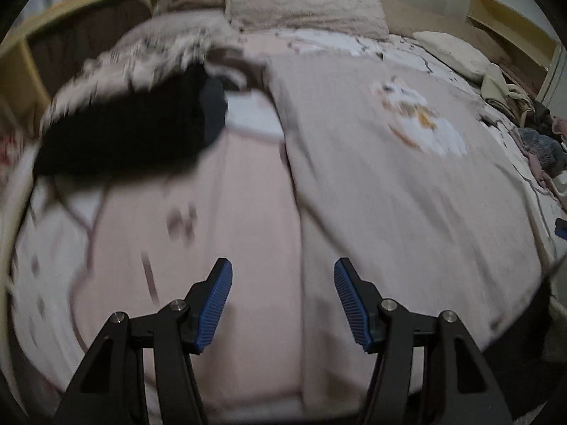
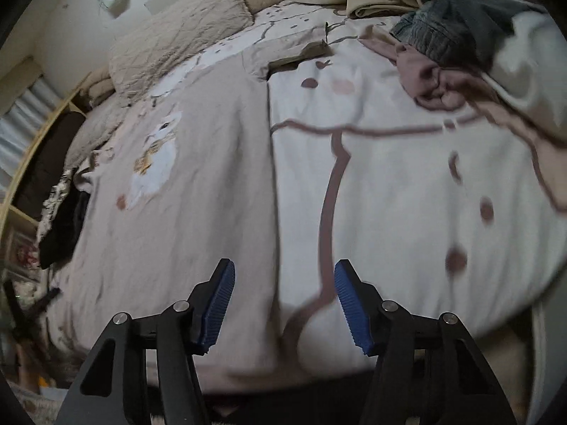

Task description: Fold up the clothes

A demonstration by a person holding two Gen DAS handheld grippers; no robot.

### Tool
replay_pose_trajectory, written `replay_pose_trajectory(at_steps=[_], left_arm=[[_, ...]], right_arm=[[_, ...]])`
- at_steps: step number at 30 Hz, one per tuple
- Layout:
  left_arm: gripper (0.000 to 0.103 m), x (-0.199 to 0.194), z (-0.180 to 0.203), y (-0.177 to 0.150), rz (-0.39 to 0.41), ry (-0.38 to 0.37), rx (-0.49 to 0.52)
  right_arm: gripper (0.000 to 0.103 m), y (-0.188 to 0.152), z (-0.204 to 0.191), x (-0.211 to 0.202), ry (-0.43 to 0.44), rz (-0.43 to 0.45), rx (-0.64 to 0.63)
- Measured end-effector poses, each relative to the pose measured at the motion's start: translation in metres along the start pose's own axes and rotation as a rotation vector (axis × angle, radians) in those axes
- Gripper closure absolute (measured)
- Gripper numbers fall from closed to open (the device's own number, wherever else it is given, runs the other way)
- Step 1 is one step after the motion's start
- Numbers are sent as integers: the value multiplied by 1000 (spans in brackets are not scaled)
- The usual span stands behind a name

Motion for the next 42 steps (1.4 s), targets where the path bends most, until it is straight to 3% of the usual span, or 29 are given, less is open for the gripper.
replay_pose_trajectory(at_steps=[2, 5, 8, 11, 13, 14, 15, 17, 19, 22, 25, 29, 31, 33, 34, 36, 38, 42], left_arm=[[43, 4, 1, -16, -24, -33, -50], [40, 8, 6, -30, -37, -59, -93], [31, 6, 17, -33, -33, -73, -77], [30, 8, 29, -35, -46, -94, -64], [30, 12, 37, -37, -46, -66, -25], [30, 13, 40, -37, -44, -44, -6], [36, 13, 42, -37, -38, -33, 3], [71, 8, 38, -37, -27, -50, -15], [79, 5, 30, -37, -28, -71, -53], [80, 4, 23, -37, -32, -98, -100], [80, 4, 26, -37, -24, -95, -102], [80, 3, 28, -39, -18, -98, -109], [80, 2, 26, -40, -20, -104, -118], [80, 1, 24, -41, -21, -111, -127], [80, 0, 24, -42, -21, -115, -131], [80, 1, 24, -42, -23, -116, -132], [80, 2, 24, -40, -26, -115, -136], [80, 5, 25, -37, -24, -107, -136]], right_arm=[[44, -13, -13, 1, -37, -4, -54], [44, -32, -11, 8, -9, -46, -21], [44, -47, 1, 16, 29, -72, 79], [44, -47, -1, 19, 15, -62, 87], [44, -47, -3, 21, 0, -56, 88], [49, -47, -4, 22, -17, -48, 77], [70, -46, -6, 22, -44, -36, 58], [99, -37, -10, 12, -65, 4, 16], [98, -18, -19, -8, -91, 92, -22], [98, 11, -64, -27, -148, 176, -254], [99, 6, -124, -4, -51, 112, -447], [98, -46, -175, 63, 96, -139, -633], [97, -67, -184, 80, 121, -216, -671], [93, -73, -185, 74, 148, -209, -658], [86, -73, -184, 68, 157, -192, -648], [19, -62, -172, 50, 132, -136, -579], [16, -47, -164, 30, 130, -50, -496], [18, -31, -146, 23, 135, -35, -365]])
Point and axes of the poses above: each gripper's, at about its wrist camera, not at the fingertips, and x roughly the way its jaws point, z to its right, y to its top, the point moved 6 cm from there along x, roughly the way its jaws point, and after that the axes turned 4 degrees about y, right-handed, at the moved point
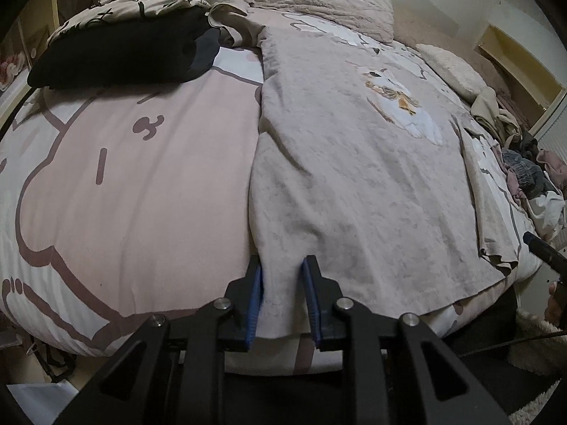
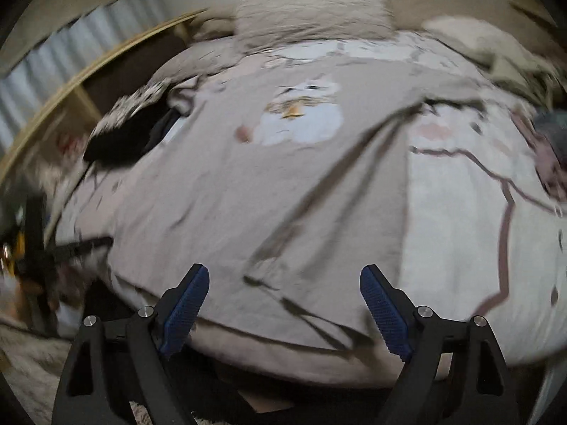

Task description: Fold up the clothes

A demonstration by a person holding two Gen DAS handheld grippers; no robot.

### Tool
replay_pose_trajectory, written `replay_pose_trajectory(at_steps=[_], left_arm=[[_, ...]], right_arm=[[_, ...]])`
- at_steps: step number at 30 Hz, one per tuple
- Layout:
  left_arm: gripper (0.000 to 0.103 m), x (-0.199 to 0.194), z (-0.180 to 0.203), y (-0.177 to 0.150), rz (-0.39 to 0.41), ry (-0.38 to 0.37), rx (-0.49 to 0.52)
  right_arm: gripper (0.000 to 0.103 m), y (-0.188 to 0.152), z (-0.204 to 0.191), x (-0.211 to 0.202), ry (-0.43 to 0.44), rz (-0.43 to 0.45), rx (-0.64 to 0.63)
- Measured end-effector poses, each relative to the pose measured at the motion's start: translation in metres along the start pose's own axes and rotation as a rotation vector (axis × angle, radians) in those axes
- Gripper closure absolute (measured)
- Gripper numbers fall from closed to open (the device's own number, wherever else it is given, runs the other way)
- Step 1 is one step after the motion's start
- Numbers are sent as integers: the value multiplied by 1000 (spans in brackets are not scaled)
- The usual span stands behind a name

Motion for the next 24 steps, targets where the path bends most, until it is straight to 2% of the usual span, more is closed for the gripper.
replay_pose_trajectory(at_steps=[3, 9, 11, 12, 13, 14, 16, 19, 22, 24], left_arm=[[80, 1, 1, 1, 0, 9, 6], [80, 2, 1, -2, 3, 21, 9], [80, 2, 3, -2, 2, 22, 14], [80, 1, 3, -1, 3, 18, 13], [83, 0, 2, -1, 4, 8, 6], [90, 0, 1, -1, 3, 7, -1], [90, 0, -3, -1, -2, 6, -13], [91, 1, -3, -1, -8, 25, -3], [91, 2, -1, -1, -13, 42, 11], [91, 2, -1, -1, -15, 44, 12]], right_arm=[[32, 3, -6, 22, 9, -48, 7], [44, -2, -15, 72, -59, -158, -3], [66, -4, -12, 80, -112, -172, -31], [79, -3, -9, 77, -116, -165, -38], [88, -1, -7, 71, -106, -153, -32], [93, 2, -3, 62, -90, -138, -15], [94, 7, 8, 40, -105, -97, 17], [94, 12, 38, -5, -193, -18, 55], [94, 6, 82, -47, -329, 25, 112], [100, -7, 119, -67, -456, 22, 156]])
Point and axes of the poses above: each gripper's, at about its wrist camera, not at the fingertips, and x roughly the way its jaws point, z to its right, y to its top, the point moved 6 cm from there along x, roughly the way its jaws point, and after that the axes turned 4 degrees about y, right-handed, at the moved point
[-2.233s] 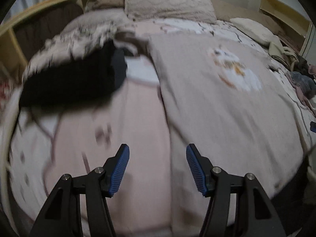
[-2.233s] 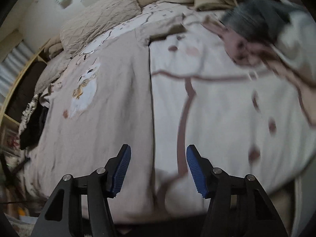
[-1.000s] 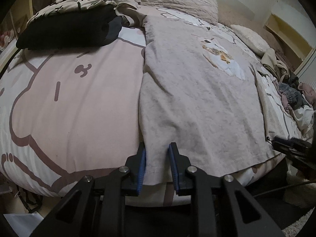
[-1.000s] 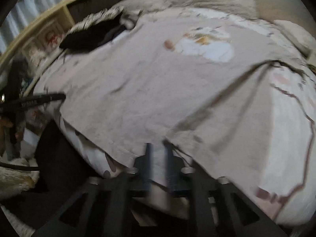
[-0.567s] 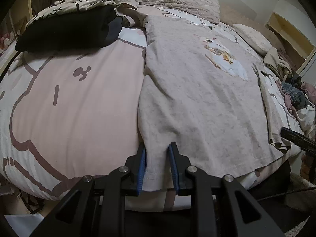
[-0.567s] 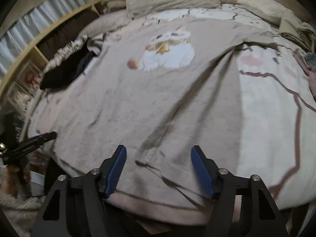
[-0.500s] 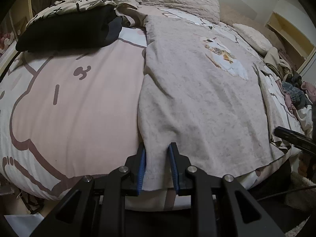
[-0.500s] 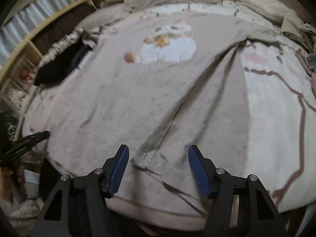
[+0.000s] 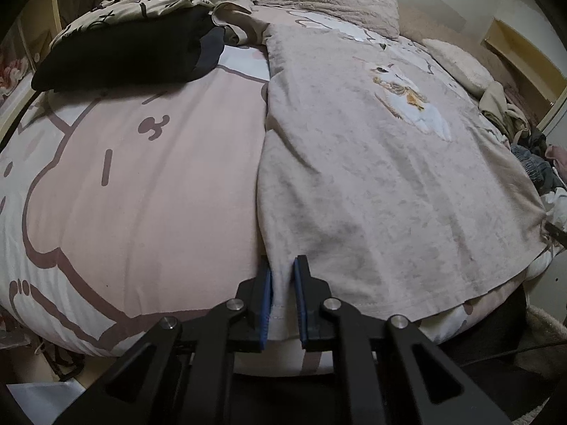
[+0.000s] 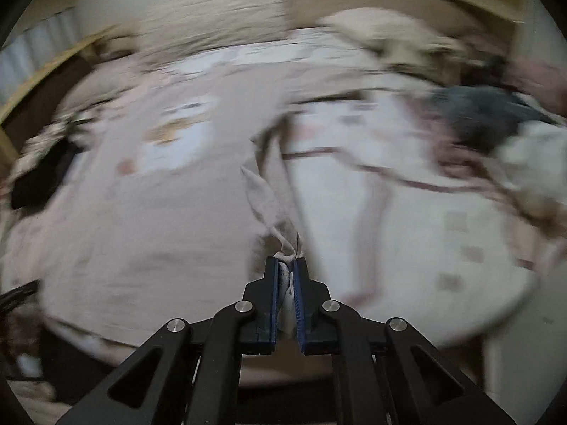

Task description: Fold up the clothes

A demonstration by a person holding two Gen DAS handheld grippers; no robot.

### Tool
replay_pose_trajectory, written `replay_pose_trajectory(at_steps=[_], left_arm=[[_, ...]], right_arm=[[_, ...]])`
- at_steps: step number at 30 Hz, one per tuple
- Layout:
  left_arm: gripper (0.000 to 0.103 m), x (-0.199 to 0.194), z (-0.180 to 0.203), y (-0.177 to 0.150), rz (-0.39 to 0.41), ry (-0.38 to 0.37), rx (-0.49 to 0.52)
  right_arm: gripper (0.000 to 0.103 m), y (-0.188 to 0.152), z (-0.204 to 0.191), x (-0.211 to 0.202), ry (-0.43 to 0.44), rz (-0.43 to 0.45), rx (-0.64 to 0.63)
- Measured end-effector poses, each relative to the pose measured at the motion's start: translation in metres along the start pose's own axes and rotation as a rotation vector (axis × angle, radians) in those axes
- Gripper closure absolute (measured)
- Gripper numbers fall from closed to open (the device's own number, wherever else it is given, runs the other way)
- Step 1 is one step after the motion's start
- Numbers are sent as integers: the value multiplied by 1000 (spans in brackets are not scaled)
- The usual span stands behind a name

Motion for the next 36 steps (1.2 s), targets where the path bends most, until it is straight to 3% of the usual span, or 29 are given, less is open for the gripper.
replay_pose_trajectory(at_steps=[3, 5, 7, 8, 9, 10, 11, 14, 17, 18, 19, 20, 21, 23, 24, 27, 32, 36], left_arm=[[91, -1, -1, 0, -4, -3, -6], [91, -2, -3, 0, -7, -9, -15], [91, -3, -3, -1, -11, -35, -35], [91, -3, -2, -1, -17, -57, -46], [91, -3, -2, -1, -24, -68, -57], [90, -2, -2, -1, -29, -67, -66], [87, -1, -2, -1, -32, -64, -70], [70, 0, 3, -1, -35, -60, -63], [59, 8, 14, 0, -37, -23, -30], [59, 9, 18, 1, -34, -9, -17], [62, 9, 22, 2, -29, 3, -3], [88, 8, 23, 3, -25, -5, 3], [99, 6, 23, 4, -26, -26, -9], [98, -2, 16, 9, -16, -56, -58], [98, -9, 13, 12, 5, -36, -59], [98, -33, 13, 22, 49, -14, -32], [99, -62, 17, 29, 81, 61, 33], [99, -42, 1, 13, 10, 97, 28]], right_arm=[[100, -15, 50, 6, -105, -38, 75], [100, -22, 66, 8, -45, -36, 161], [98, -24, 72, 7, 89, -17, 274], [86, -24, 70, 8, 150, -11, 315], [53, -23, 66, 10, 182, -11, 332], [33, -22, 62, 13, 196, -13, 340], [23, -22, 58, 14, 205, -6, 338], [23, -24, 30, 26, 226, -51, 287], [55, -34, 11, 47, 253, -116, 274], [59, -37, 8, 50, 235, -116, 267], [66, -35, 5, 53, 209, -99, 246], [81, -33, 2, 52, 198, -79, 227], [94, -31, 3, 50, 205, -67, 228], [95, -26, 7, 47, 205, -49, 247], [95, -24, 10, 44, 185, -36, 242], [96, -14, 11, 25, 108, 2, 174], [96, 2, -5, -10, 94, 42, 88], [96, -17, -1, 6, 57, -37, 44]])
Point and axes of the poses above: each gripper's, at about its wrist camera, not at the fingertips, and x roughly the way its jaws point, z to its right, y to its top, the point moved 6 cm from there along x, roughly the way its jaws point, and after that the axes turned 4 degrees about y, right-handed, at the moved point
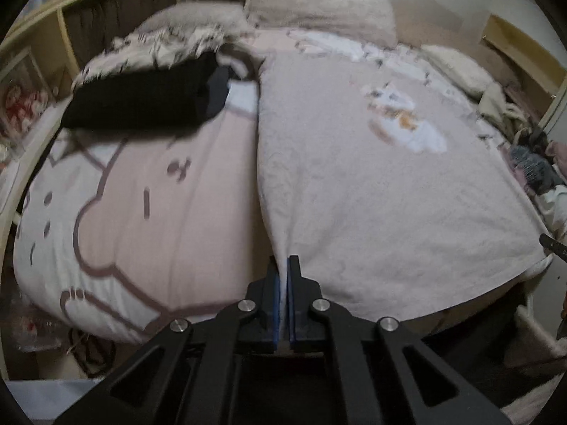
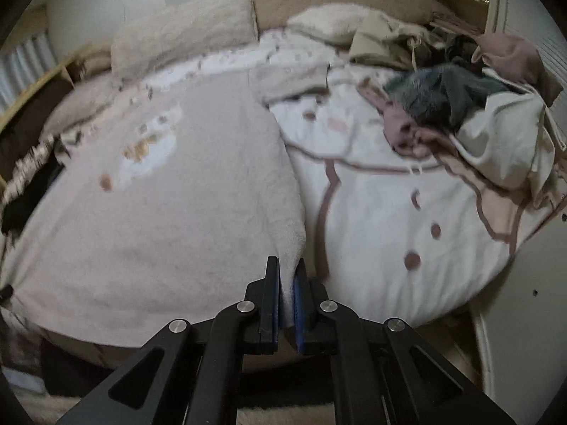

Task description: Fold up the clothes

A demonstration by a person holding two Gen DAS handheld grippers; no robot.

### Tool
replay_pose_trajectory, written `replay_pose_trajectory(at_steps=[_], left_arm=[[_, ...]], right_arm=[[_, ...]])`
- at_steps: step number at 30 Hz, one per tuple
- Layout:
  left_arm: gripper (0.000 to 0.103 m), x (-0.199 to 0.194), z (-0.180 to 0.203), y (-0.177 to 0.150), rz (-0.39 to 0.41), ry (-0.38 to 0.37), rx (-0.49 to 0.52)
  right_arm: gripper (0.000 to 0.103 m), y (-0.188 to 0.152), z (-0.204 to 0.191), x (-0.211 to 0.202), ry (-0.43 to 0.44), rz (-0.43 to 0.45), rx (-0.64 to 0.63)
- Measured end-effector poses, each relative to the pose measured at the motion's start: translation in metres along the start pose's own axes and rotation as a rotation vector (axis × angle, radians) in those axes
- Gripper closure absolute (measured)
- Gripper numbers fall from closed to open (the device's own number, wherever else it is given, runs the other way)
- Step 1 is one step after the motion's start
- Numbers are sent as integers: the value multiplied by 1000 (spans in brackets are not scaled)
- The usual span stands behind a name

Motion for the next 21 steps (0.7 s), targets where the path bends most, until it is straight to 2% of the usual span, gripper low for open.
replay_pose_trajectory(at_steps=[4, 5, 7, 8, 9, 11, 13, 15, 18, 19, 20, 21], left_arm=[[99, 32, -7, -17, -60, 29, -4], [99, 36, -6, -19, -68, 35, 7], [95, 38, -8, -21, -75, 48, 24], [94, 37, -9, -21, -77, 50, 22], [93, 37, -12, -21, -83, 49, 14], [78, 33, -22, -19, -86, 68, -12], [78, 21, -30, -9, -53, 101, -25], [78, 5, -30, 7, 11, 130, -2], [76, -20, -4, 34, 128, 76, 81], [70, -26, 12, 42, 165, 43, 118], [62, -30, 28, 48, 194, 8, 151], [60, -33, 44, 52, 218, -33, 186]], right_arm=[[96, -23, 15, 33, -6, -69, 63], [92, -26, 18, 37, 0, -78, 78], [71, -28, 27, 36, 1, -79, 120], [44, -28, 34, 32, -13, -75, 141], [34, -26, 42, 26, -27, -61, 159], [34, -16, 54, 13, -29, -19, 178], [34, -1, 65, 1, -11, 17, 204], [34, 19, 76, -8, 55, 59, 262], [34, 43, 91, -8, 244, 88, 417], [35, 46, 94, -3, 303, 74, 466], [40, 45, 95, 3, 350, 55, 499], [44, 43, 93, 8, 376, 38, 509]])
Point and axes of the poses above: each gripper's, at about its wrist camera, not at the fingertips, and x roughly the way its jaws point, z to its right, y to its top, the point moved 6 cm from there along x, roughly the way its jaws point, and after that the axes turned 4 degrees about y, right-handed, at the moved point
